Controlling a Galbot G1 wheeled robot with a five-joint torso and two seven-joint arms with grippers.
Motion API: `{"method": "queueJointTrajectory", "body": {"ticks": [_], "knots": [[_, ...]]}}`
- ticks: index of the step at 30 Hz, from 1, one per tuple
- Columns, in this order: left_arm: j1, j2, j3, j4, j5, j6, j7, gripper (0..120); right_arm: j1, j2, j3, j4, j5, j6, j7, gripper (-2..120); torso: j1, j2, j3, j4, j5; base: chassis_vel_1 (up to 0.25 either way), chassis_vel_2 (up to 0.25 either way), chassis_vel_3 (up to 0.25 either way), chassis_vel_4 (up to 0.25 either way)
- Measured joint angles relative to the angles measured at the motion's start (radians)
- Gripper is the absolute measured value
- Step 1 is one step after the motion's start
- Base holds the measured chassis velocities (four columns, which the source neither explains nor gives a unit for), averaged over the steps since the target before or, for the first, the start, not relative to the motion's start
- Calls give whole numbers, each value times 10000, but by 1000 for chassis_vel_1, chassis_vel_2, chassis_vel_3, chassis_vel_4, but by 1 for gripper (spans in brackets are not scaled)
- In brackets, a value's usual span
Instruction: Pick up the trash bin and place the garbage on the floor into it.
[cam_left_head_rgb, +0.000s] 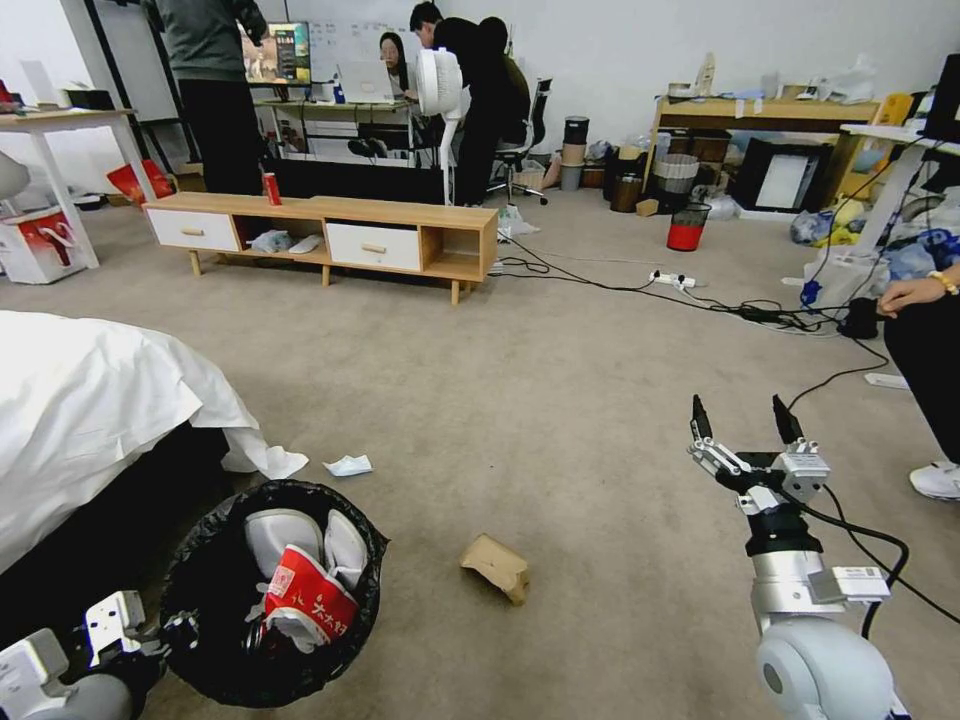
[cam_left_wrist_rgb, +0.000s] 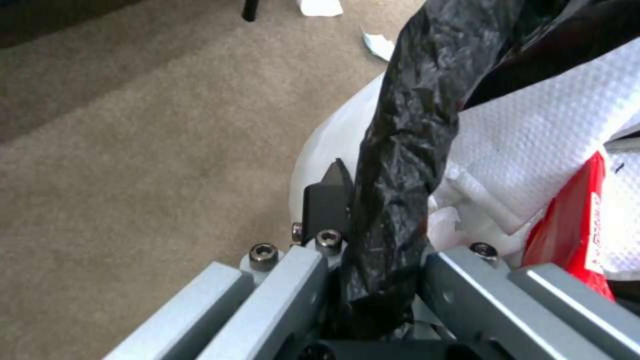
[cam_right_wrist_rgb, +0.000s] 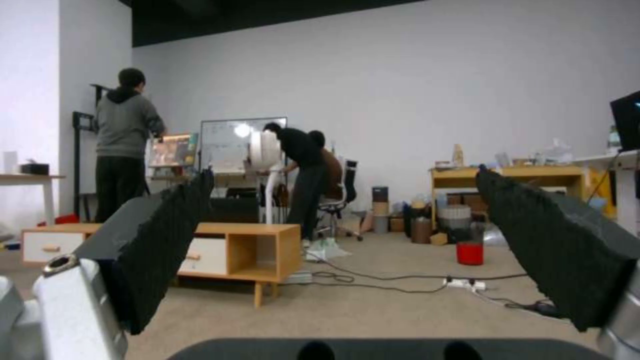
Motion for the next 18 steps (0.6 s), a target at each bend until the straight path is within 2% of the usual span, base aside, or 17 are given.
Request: {"method": "queueJointTrajectory", "body": {"ticks": [18], "knots": [[94,33,-6,-148,40,0,2,0,-163,12,87,18,-168,71,-218,100,-1,2,0,-4,0,-6,9,7,-5]]}}
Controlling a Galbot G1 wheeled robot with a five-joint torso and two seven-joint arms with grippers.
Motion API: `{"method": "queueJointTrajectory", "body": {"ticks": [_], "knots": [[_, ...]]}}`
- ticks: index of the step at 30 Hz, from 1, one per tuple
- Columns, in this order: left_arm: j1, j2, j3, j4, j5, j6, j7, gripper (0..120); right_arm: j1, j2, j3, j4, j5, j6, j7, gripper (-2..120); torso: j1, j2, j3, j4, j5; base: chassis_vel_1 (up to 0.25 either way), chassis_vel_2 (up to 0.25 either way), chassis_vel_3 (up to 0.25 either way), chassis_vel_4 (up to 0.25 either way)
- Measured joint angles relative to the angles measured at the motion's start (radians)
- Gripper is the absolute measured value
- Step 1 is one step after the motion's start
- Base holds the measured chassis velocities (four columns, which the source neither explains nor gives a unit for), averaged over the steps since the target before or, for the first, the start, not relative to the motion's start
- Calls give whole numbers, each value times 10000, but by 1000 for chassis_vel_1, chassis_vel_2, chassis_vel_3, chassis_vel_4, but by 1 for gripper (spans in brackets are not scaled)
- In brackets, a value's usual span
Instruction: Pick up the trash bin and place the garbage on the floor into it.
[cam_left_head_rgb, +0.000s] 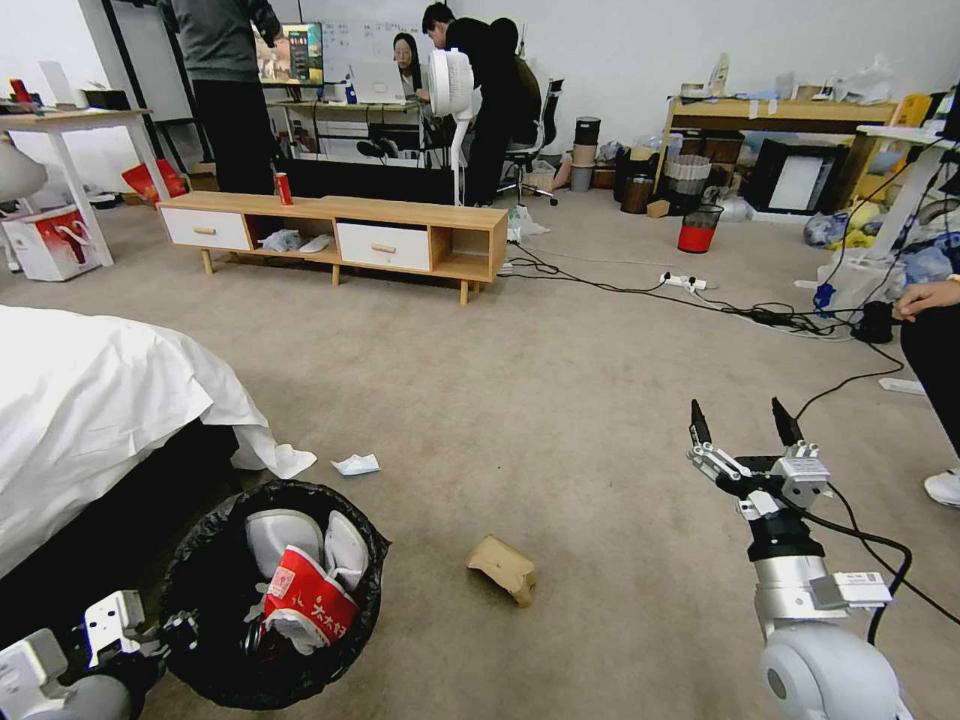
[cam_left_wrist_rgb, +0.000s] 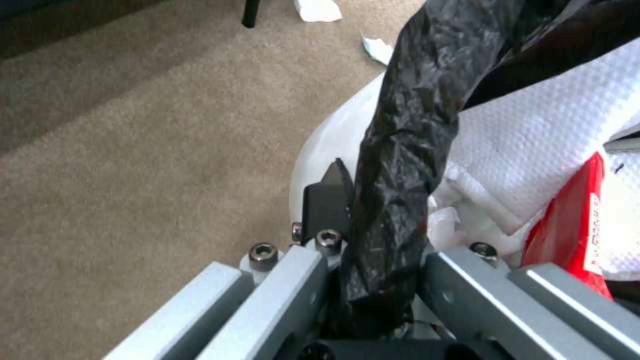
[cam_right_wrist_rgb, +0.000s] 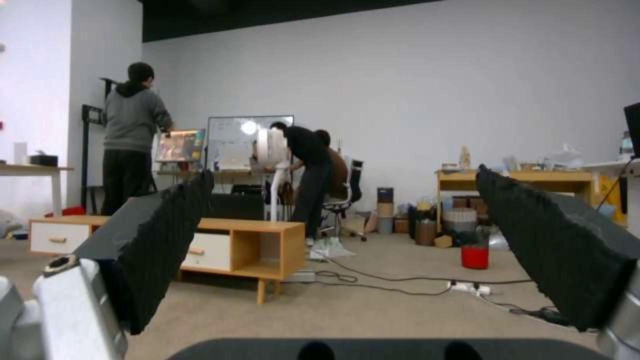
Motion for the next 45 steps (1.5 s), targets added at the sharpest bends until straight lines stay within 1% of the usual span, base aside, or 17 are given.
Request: {"method": "queueJointTrajectory", "body": {"ticks": [15,27,29,32,33,34,35,37,38,39,40,41,43,44,45], "knots": [[21,-33,-1,-17,4,0,13,0,-30,27,38,-47,-18,38,-5,100,0,-1,1,-1,0,-98,98,108,-92],[-16,-63,8,68,33,0,25,0,74,-28,-87,-205,-34,58,29,100,0,-3,1,2,1,-45,52,51,-51],[-25,-60,10,85,35,0,26,0,93,-77,-112,-230,-35,58,-17,100,0,-3,1,0,0,0,0,0,0],[-57,-18,16,115,35,0,28,0,130,-512,-384,-251,-43,-212,5,100,0,-3,0,-1,0,0,0,0,0],[-57,-18,16,115,35,0,28,0,130,-512,-384,-251,-43,-212,5,100,0,-3,0,-1,0,0,0,0,0],[-70,17,17,130,29,0,28,0,206,-813,-649,-265,43,-498,208,100,0,-3,0,-2,2,0,0,0,0],[-70,17,17,130,29,0,28,0,206,-813,-649,-265,43,-498,208,100,0,-3,0,-2,2,0,0,0,0],[-85,72,7,140,4,0,28,0,498,-1414,-1280,-290,532,-1151,639,100,0,-3,1,0,0,0,0,0,0],[-85,72,7,140,4,0,28,0,498,-1414,-1280,-290,532,-1151,639,100,0,-3,1,0,0,0,0,0,0],[-90,80,-4,140,-12,0,28,0,663,-1636,-1611,-272,850,-1536,823,100,0,-3,0,-1,0,0,0,0,0],[-88,82,-17,139,-27,0,27,0,984,-1935,-2168,-235,1370,-2271,1207,100,0,-3,1,-1,2,0,0,0,0],[-88,82,-17,139,-27,0,27,0,984,-1935,-2168,-235,1370,-2271,1207,100,0,-3,1,-1,2,0,0,0,0],[-64,82,-8,120,-30,0,26,0,1760,-2519,-3185,-254,2595,-3904,1816,100,0,-3,1,4,-1,0,0,0,0],[-64,82,-8,120,-30,0,26,0,1760,-2519,-3185,-254,2595,-3904,1816,100,0,-3,1,4,-1,0,0,0,0],[-115,107,47,127,-30,1,23,0,1964,-2771,-3508,-240,3154,-4506,2099,100,0,-3,1,11,5,0,0,0,0]]}}
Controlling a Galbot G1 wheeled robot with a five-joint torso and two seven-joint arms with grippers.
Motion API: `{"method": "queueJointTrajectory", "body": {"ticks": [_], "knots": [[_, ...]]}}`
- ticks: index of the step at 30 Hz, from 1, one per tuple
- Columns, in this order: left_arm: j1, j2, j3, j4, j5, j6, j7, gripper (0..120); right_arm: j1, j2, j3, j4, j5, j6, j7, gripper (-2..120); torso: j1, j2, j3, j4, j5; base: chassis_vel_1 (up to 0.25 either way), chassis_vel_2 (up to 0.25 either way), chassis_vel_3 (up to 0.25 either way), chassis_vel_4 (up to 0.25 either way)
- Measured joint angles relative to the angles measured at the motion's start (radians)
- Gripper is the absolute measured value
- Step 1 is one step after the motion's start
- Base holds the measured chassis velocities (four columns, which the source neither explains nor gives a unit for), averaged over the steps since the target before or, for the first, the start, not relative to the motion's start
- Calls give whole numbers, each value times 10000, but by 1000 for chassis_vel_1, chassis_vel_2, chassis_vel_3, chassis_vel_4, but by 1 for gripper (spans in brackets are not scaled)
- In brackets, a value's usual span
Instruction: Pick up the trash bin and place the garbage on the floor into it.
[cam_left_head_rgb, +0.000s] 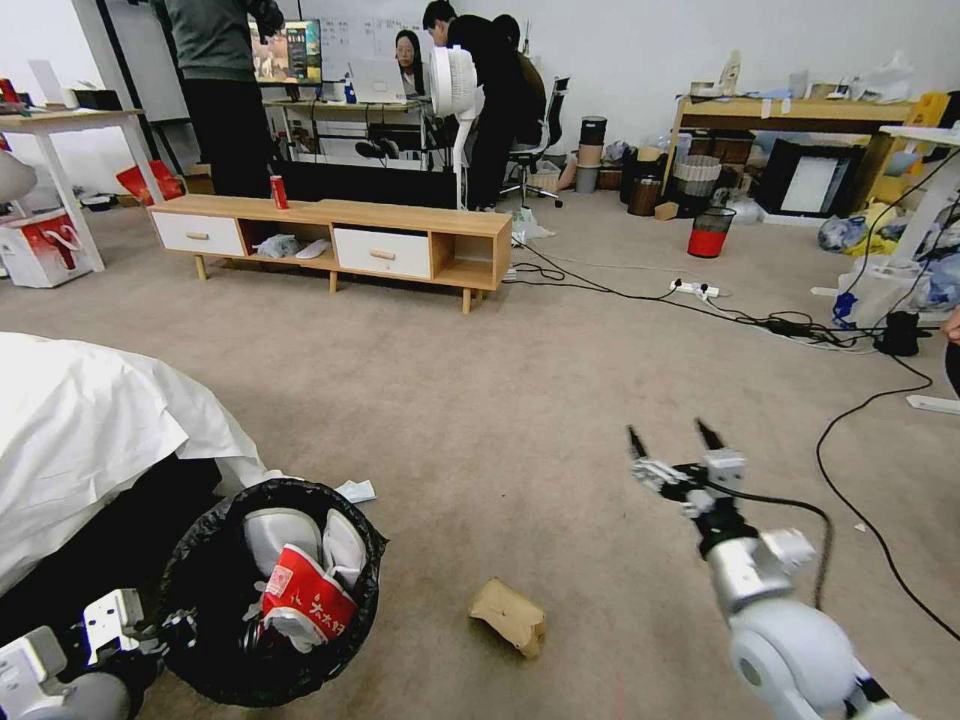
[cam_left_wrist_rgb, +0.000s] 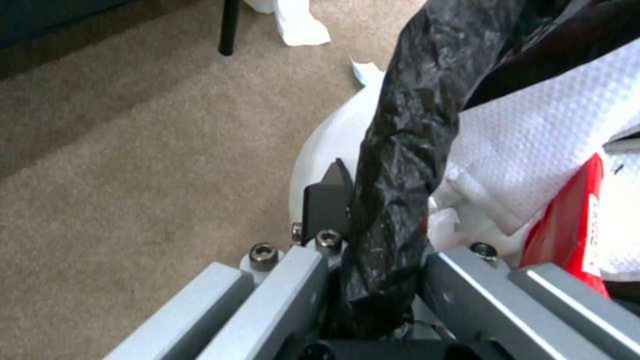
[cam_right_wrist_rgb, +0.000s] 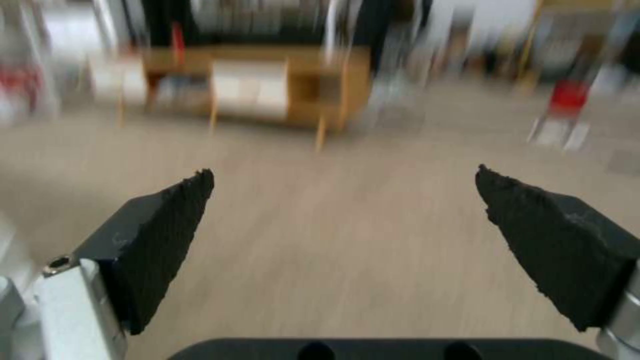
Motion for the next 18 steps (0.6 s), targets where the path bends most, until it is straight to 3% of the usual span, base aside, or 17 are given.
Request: {"method": "queueJointTrajectory", "body": {"ticks": [2,3,4,5,7,9,10,13,15,18], "knots": [[-223,196,216,142,-16,-1,-4,0,304,-702,-597,249,1773,-1681,694,100,0,1,-1,-16,-9,0,0,0,0],[-223,196,216,142,-16,-1,-4,0,304,-702,-597,249,1773,-1681,694,100,0,1,-1,-16,-9,0,0,0,0],[-262,253,265,244,-29,-1,11,0,680,-1095,-1278,315,2910,-2526,1245,100,0,0,-1,-17,-8,0,0,0,0],[-262,253,265,244,-29,-1,11,0,680,-1095,-1278,315,2910,-2526,1245,100,0,0,-1,-17,-8,0,0,0,0],[-265,330,280,395,-10,0,52,0,1370,-1502,-2342,281,4309,-3885,1963,100,0,1,-1,-10,-10,0,0,0,0],[-261,334,277,417,-9,0,62,0,1505,-1540,-2583,270,4640,-4170,2099,100,0,0,0,-8,-11,0,0,0,0],[-259,337,270,465,-6,-1,95,0,2026,-1534,-3354,192,5655,-4995,2541,100,0,1,0,-11,-1,0,0,0,0],[-275,314,266,498,26,-1,98,0,2456,-1486,-3892,61,6102,-5424,2716,100,1,0,0,-11,-5,0,0,0,0],[-293,187,287,536,104,0,121,0,3406,-1237,-5047,-464,6591,-5821,2753,100,1,0,0,-10,-5,0,0,0,0],[-266,149,271,546,139,0,145,0,3851,-962,-5553,-898,6719,-5832,2744,100,1,0,0,-11,-4,0,0,0,0]]}}
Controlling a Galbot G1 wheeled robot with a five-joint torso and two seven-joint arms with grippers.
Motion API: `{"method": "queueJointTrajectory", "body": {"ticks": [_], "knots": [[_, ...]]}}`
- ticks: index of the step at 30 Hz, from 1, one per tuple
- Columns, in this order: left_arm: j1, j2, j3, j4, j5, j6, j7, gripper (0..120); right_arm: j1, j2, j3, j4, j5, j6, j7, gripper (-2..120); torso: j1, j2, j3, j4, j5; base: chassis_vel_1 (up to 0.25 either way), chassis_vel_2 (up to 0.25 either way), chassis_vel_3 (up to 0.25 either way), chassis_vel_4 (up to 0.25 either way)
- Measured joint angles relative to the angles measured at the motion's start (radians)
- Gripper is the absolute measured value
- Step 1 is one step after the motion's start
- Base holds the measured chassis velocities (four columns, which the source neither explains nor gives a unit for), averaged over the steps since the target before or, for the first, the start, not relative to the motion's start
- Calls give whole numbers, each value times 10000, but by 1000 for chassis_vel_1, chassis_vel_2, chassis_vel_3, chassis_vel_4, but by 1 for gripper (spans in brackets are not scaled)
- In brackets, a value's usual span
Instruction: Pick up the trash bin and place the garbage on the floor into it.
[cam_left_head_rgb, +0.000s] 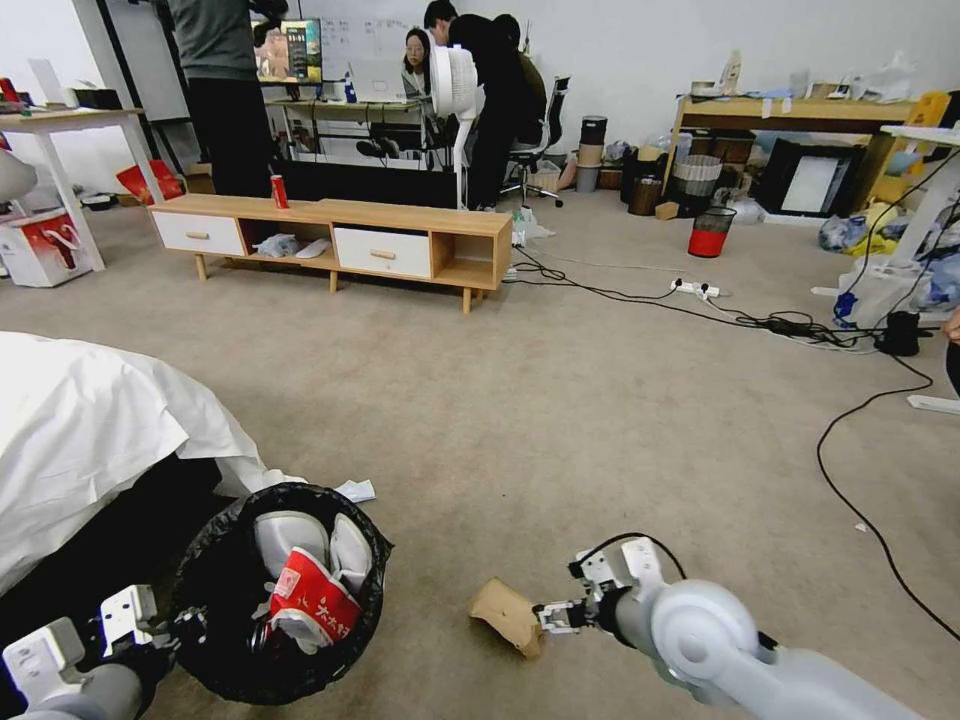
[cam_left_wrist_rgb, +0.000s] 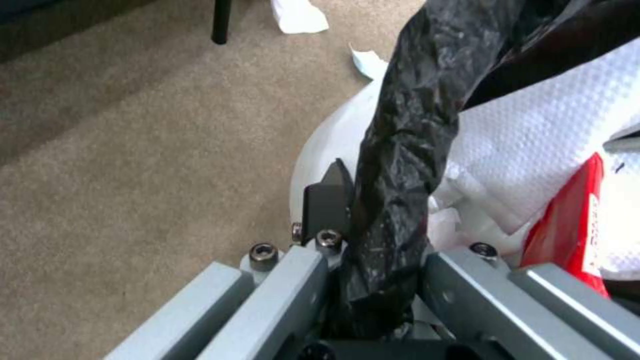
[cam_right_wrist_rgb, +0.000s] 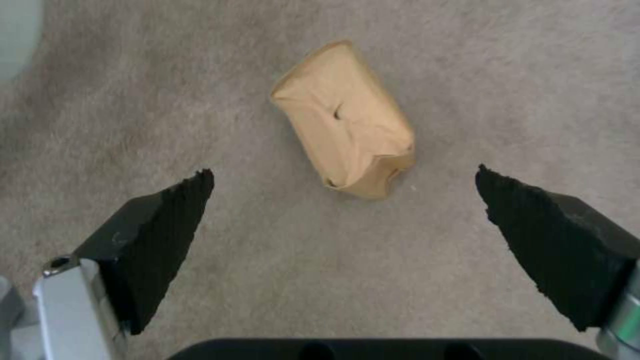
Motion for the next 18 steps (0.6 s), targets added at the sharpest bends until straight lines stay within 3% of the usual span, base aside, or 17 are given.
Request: {"method": "queueJointTrajectory", "body": {"ticks": [5,18], "knots": [[85,-7,-94,18,7,0,54,0,802,661,-737,-1019,-346,34,-239,100,0,0,0,2,-1,0,0,0,0],[67,-97,-41,243,136,-1,138,0,1410,1753,-1520,-3717,-1821,152,-1035,100,0,0,0,0,-2,0,0,0,0]]}}
